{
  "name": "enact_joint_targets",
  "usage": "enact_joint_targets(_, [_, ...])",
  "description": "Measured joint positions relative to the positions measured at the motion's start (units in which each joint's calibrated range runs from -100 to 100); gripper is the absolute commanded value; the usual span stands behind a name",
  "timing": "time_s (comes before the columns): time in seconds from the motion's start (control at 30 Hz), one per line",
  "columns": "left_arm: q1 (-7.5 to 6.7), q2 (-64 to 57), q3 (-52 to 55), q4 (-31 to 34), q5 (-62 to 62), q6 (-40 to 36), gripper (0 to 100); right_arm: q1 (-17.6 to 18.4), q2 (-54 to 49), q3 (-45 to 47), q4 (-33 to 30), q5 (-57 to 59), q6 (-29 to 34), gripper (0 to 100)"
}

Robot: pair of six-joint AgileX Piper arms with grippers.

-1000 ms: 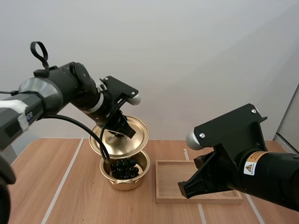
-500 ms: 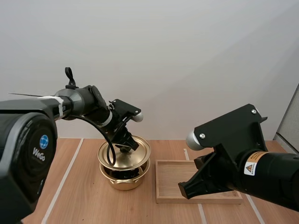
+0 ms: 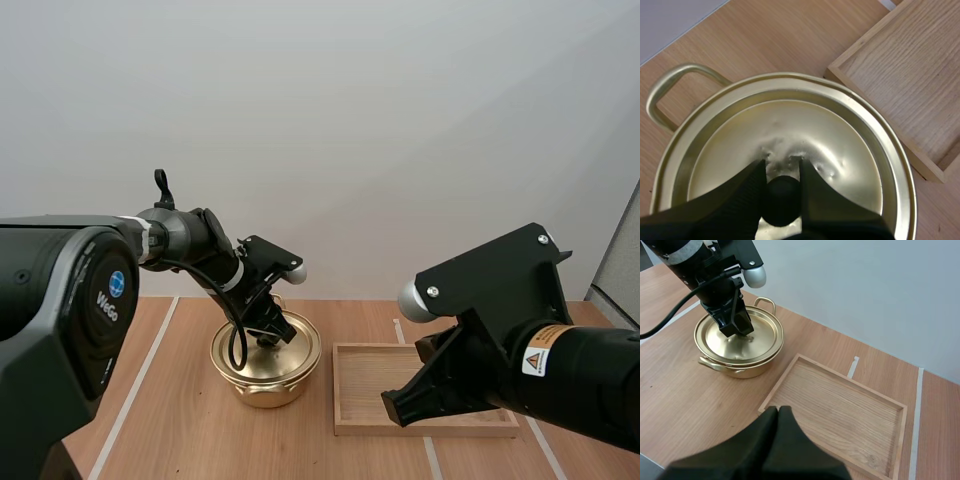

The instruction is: Open the lid, put the grape in the pot, and close it

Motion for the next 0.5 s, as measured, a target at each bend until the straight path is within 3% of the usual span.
enact_joint_targets(0.23, [0.0, -0.13, 0.47, -0.45, -1.05, 0.77, 0, 0.0, 0.0, 0.0, 0.0, 0.0, 0.0, 0])
enact_joint_targets(0.3, [0.0, -0.13, 0.47, -0.45, -1.18, 0.77, 8, 0.0, 0.0, 0.0, 0.0, 0.0, 0.0, 0])
enact_joint_targets(0.37, [0.0, -0.13, 0.47, -0.45, -1.18, 0.77, 29, 0.0, 0.0, 0.0, 0.0, 0.0, 0.0, 0])
enact_joint_targets(0.5, [0.0, -0.25, 0.66, -0.56, -1.18, 0.77, 100, 0.0, 0.0, 0.0, 0.0, 0.0, 0.0, 0])
